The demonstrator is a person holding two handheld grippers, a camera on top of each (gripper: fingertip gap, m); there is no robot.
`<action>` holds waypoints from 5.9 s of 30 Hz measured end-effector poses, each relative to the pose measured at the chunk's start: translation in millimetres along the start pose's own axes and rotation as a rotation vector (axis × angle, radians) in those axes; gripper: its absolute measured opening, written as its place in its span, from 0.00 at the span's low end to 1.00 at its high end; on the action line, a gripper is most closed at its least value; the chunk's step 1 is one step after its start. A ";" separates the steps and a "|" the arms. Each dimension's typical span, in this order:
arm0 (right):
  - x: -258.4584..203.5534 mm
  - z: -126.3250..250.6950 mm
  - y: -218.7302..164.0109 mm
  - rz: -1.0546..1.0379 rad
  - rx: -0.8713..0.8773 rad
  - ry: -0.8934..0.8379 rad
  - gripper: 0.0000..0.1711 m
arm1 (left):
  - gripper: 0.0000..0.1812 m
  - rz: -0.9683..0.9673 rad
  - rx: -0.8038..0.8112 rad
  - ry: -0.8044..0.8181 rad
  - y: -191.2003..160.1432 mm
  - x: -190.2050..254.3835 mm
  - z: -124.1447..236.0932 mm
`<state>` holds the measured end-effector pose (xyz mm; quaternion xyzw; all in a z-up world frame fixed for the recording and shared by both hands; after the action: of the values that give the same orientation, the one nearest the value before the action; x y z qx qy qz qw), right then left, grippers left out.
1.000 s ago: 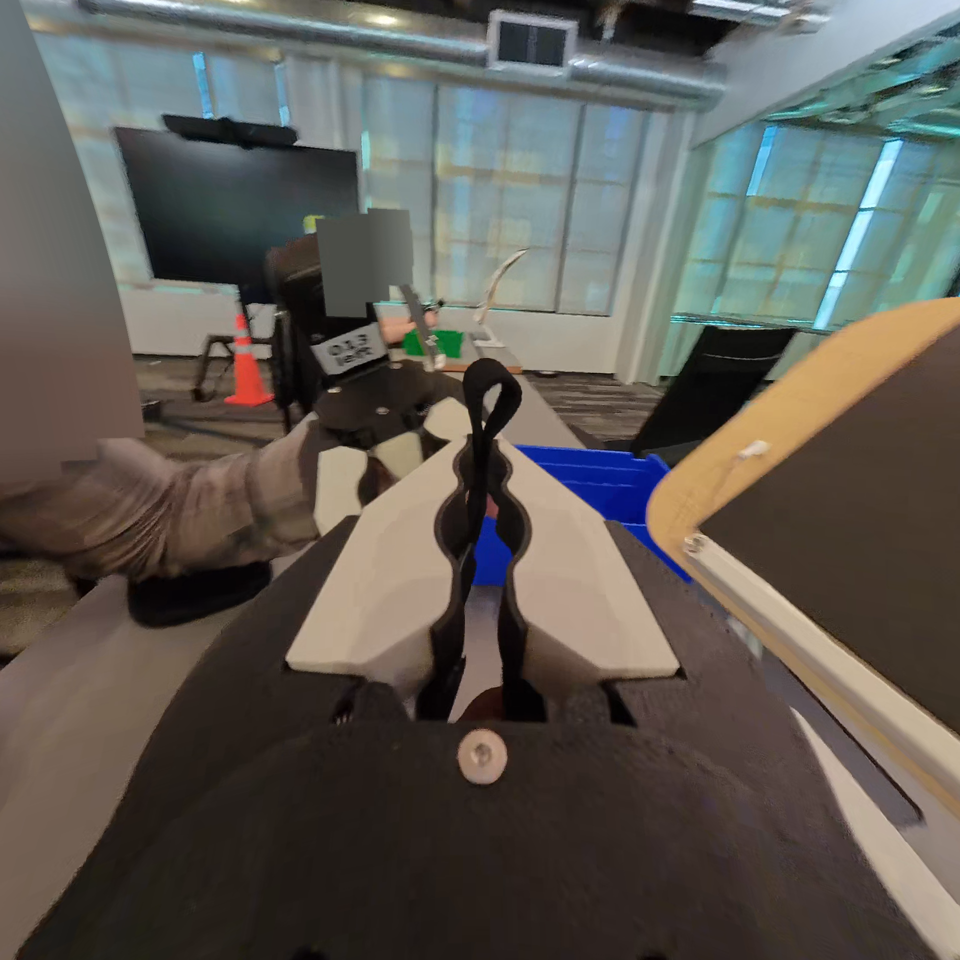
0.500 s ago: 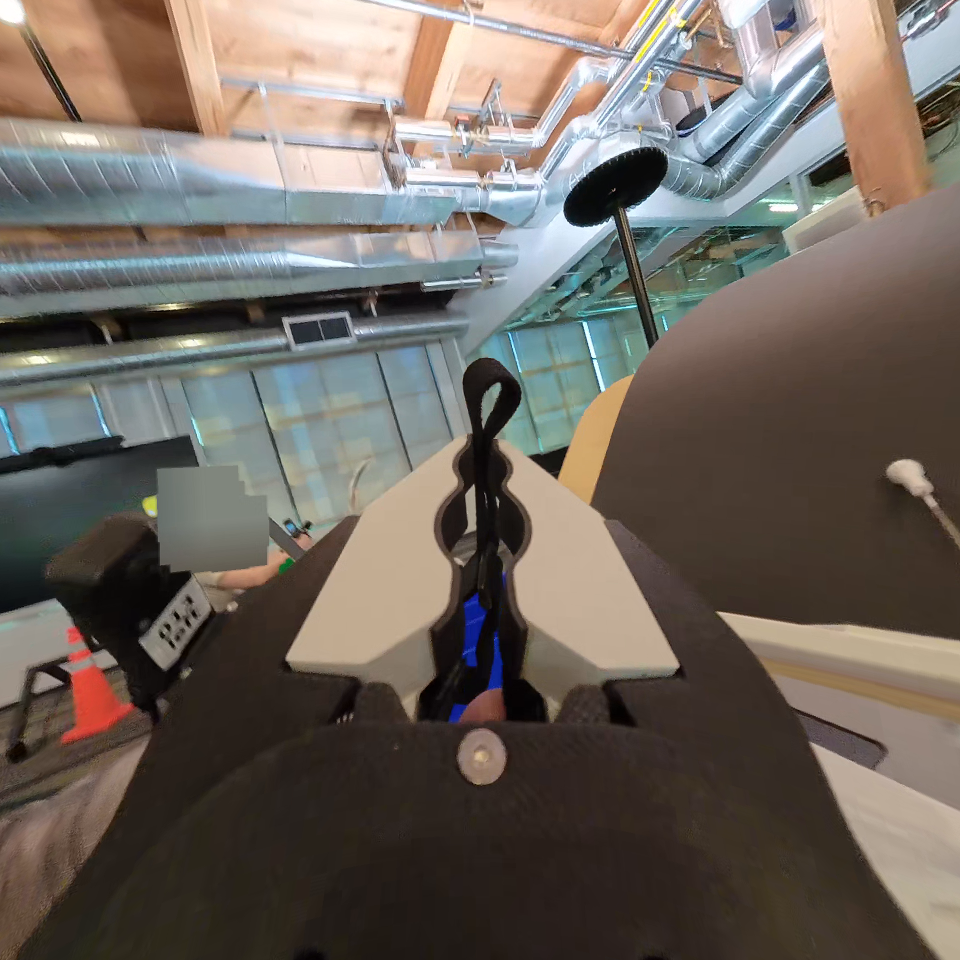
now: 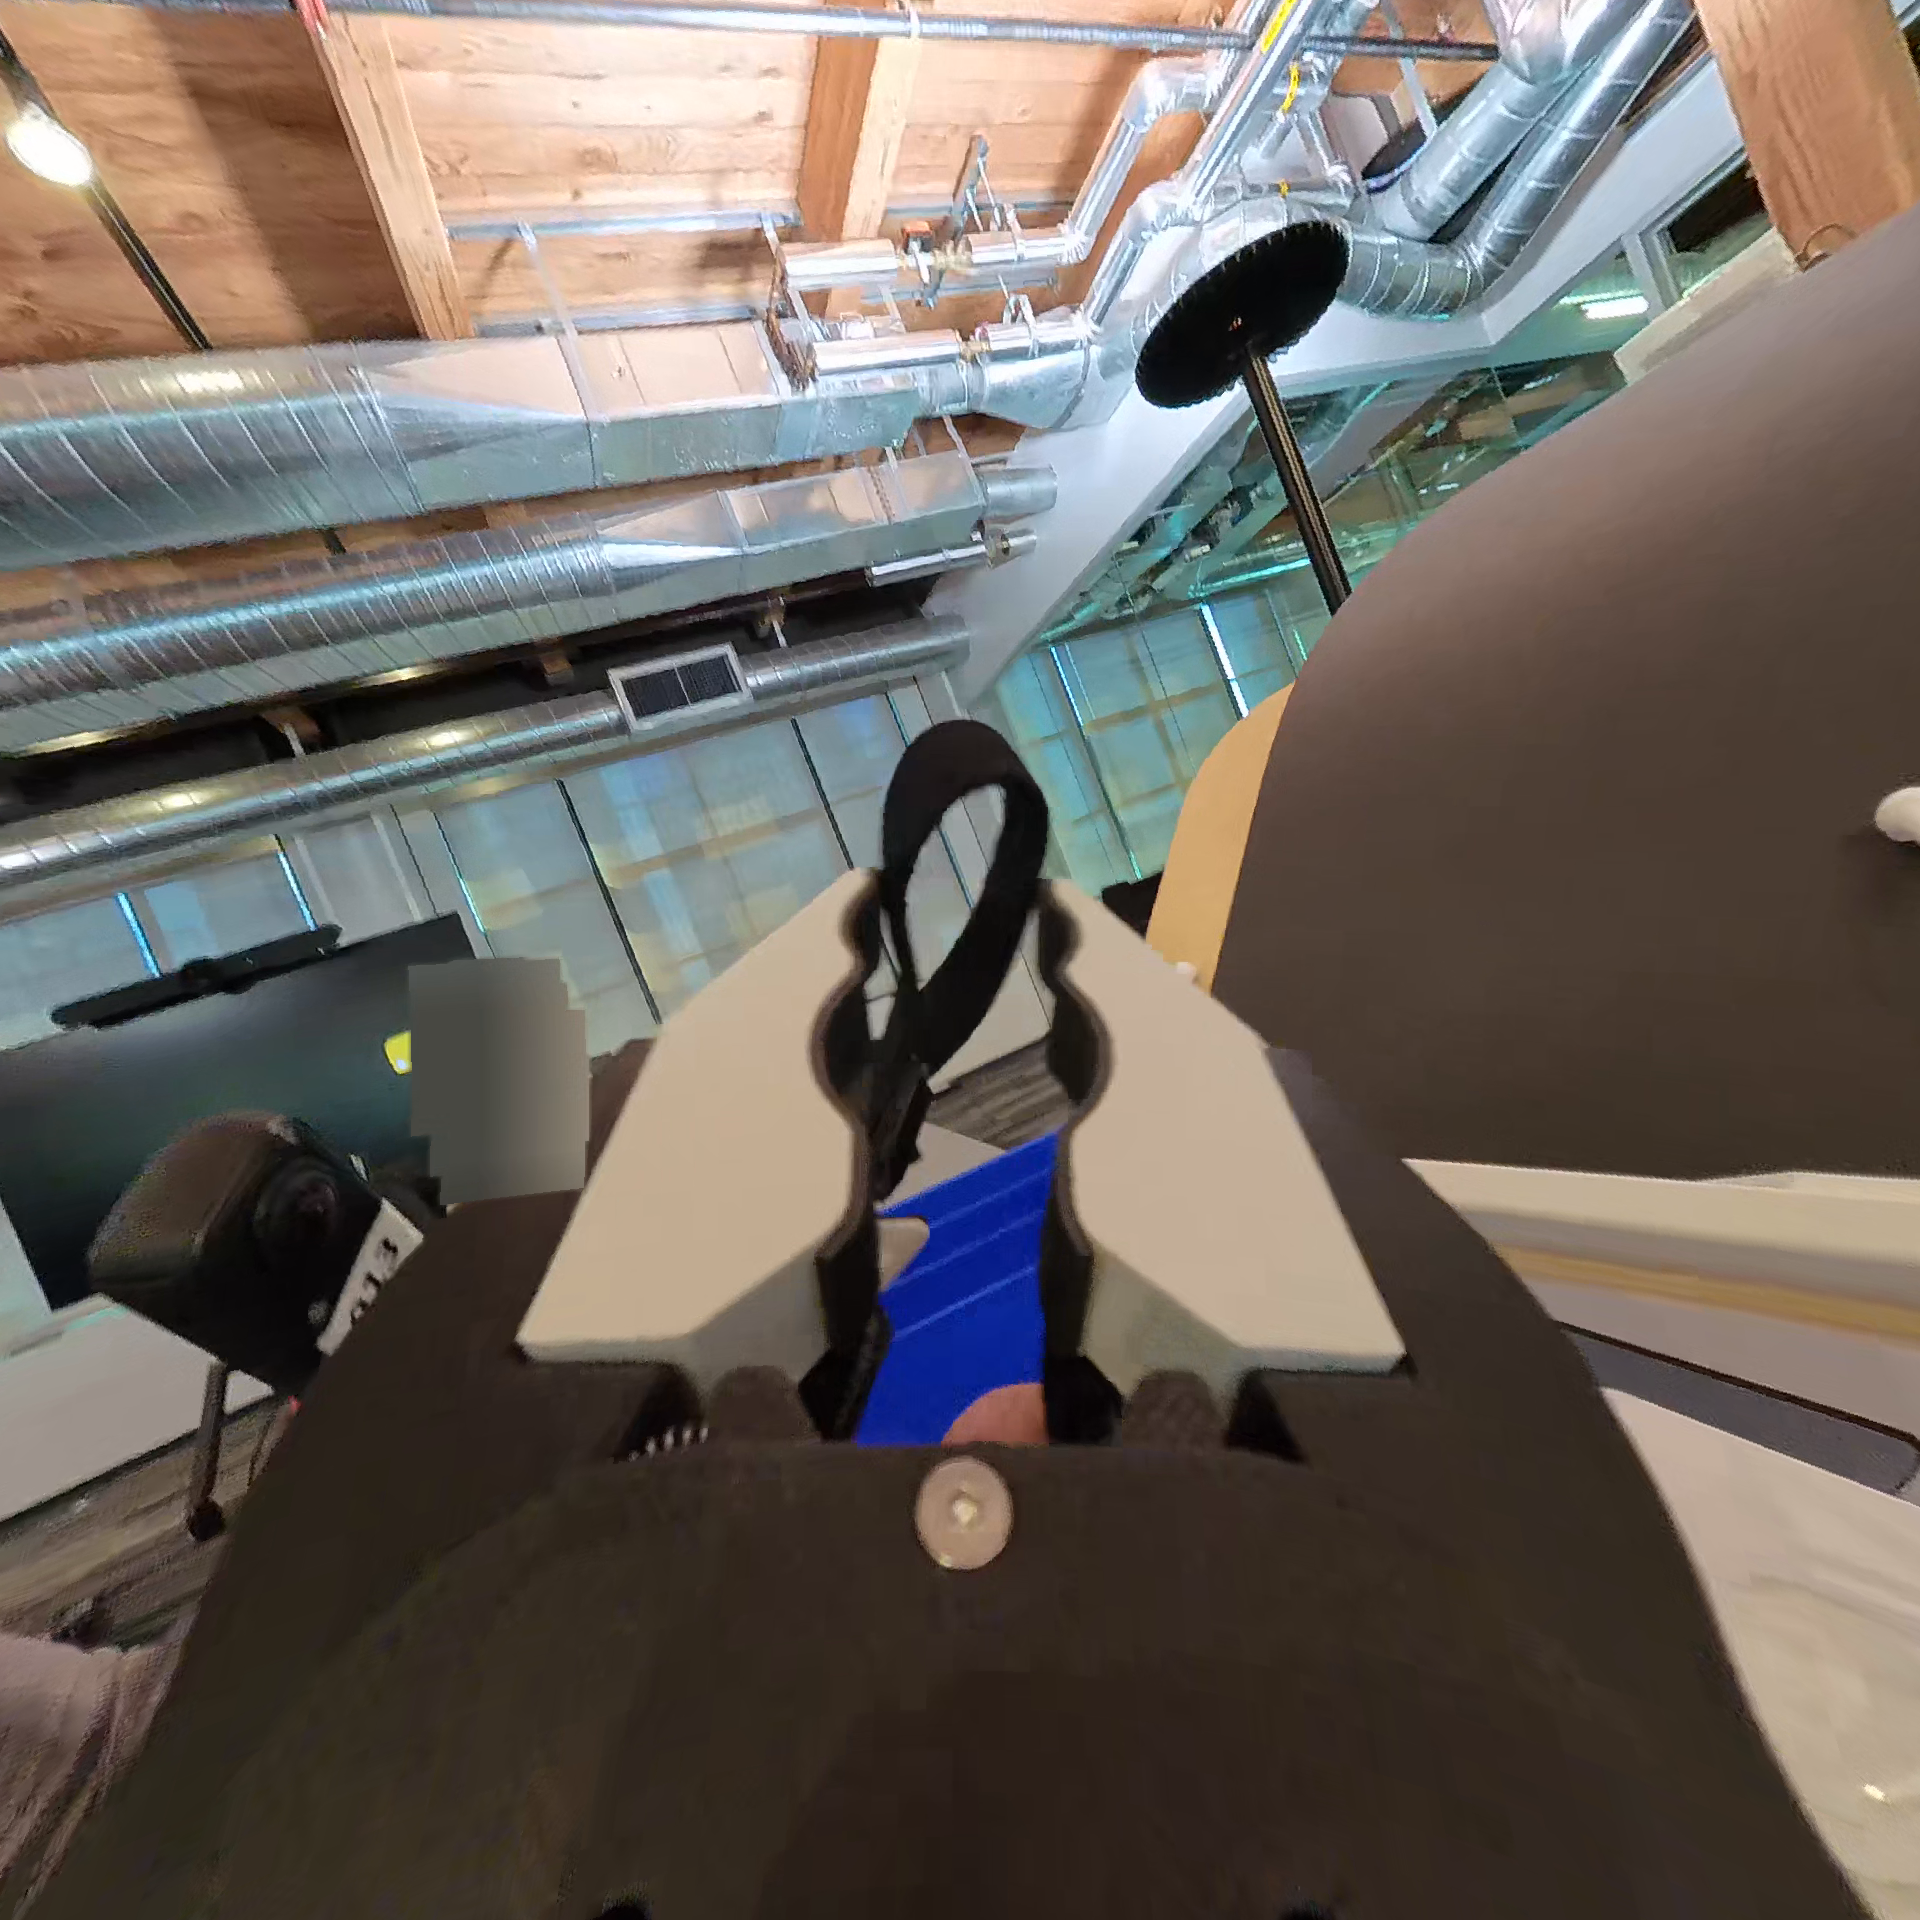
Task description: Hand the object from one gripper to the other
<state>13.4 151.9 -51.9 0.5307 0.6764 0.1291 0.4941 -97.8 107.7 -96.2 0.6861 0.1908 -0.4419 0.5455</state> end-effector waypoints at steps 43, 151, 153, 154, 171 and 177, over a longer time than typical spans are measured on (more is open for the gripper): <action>15.6 27.1 -76.1 0.752 -1.058 -0.118 0.01 | 0.42 -0.615 -0.128 -0.143 11.2 9.3 17.3; 3.7 6.6 -99.9 1.426 -0.860 -0.028 0.39 | 0.07 -0.368 -0.338 -0.236 -37.6 17.2 11.8; 7.1 3.2 -103.4 1.451 -0.856 -0.071 0.38 | 0.07 -0.399 -0.335 -0.236 -33.9 21.9 11.4; 11.2 2.1 -104.4 1.478 -0.856 -0.102 0.39 | 0.07 -0.403 -0.335 -0.237 -32.3 23.5 11.4; 22.1 0.9 -107.6 1.578 -0.768 -0.136 0.11 | 0.11 -0.475 -0.267 -0.262 -18.1 30.1 16.5; 27.8 2.5 -101.8 1.502 -0.777 -0.160 0.10 | 0.30 -0.478 -0.214 -0.254 -11.8 26.2 19.5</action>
<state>-43.3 133.4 -139.1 0.6391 0.0151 0.6081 0.4707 -100.3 88.0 -124.7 0.4993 0.3227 -0.6179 0.5146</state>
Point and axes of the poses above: each gripper's, where its closed fingertips meet, z back along the fingers, y out of its top, x = y × z across the jaws, the point moved 5 cm from there along z, back along the fingers, and after that the axes turned 13 degrees about -z, right-handed, at the moved point
